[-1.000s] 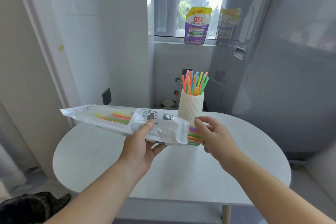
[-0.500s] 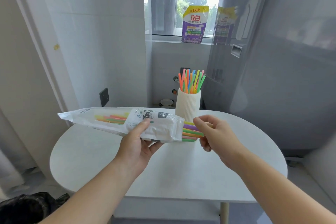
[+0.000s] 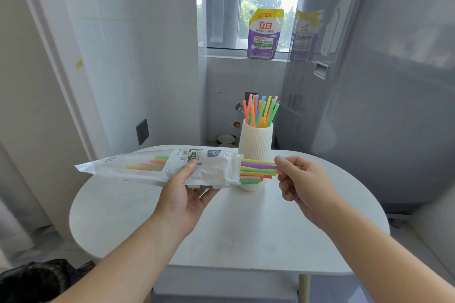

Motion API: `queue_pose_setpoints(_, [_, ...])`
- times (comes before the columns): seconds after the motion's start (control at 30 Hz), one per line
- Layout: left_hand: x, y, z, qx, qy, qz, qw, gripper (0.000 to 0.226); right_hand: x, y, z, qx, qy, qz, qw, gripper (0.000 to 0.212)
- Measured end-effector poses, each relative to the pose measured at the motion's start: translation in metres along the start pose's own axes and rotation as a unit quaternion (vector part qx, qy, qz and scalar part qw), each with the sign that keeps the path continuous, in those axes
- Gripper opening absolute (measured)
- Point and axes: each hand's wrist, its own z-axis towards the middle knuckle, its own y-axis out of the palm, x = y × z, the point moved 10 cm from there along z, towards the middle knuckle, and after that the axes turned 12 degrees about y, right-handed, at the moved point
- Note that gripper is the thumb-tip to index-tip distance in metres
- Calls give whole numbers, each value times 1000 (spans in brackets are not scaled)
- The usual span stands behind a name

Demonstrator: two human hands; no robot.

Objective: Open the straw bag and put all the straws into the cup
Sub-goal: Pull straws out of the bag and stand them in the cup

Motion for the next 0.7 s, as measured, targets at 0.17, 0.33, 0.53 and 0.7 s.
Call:
queue_pose_setpoints(0.17, [1, -1, 0, 4, 1, -8, 1000, 35, 5, -4, 2, 3, 36, 71, 997, 22])
queue_pose_setpoints(0.33, [3, 1, 0, -2, 4, -8, 1000, 37, 10, -3, 1, -22, 72, 130, 989, 17])
queue_pose_setpoints(0.53, [1, 3, -2, -12, 2, -3, 1000, 35, 18, 8, 0, -47, 127, 324, 936, 9])
queue_pose_setpoints(0.7, [1, 5, -3, -13, 1, -4, 1000, 35, 26, 11, 8, -23, 143, 284, 948, 10])
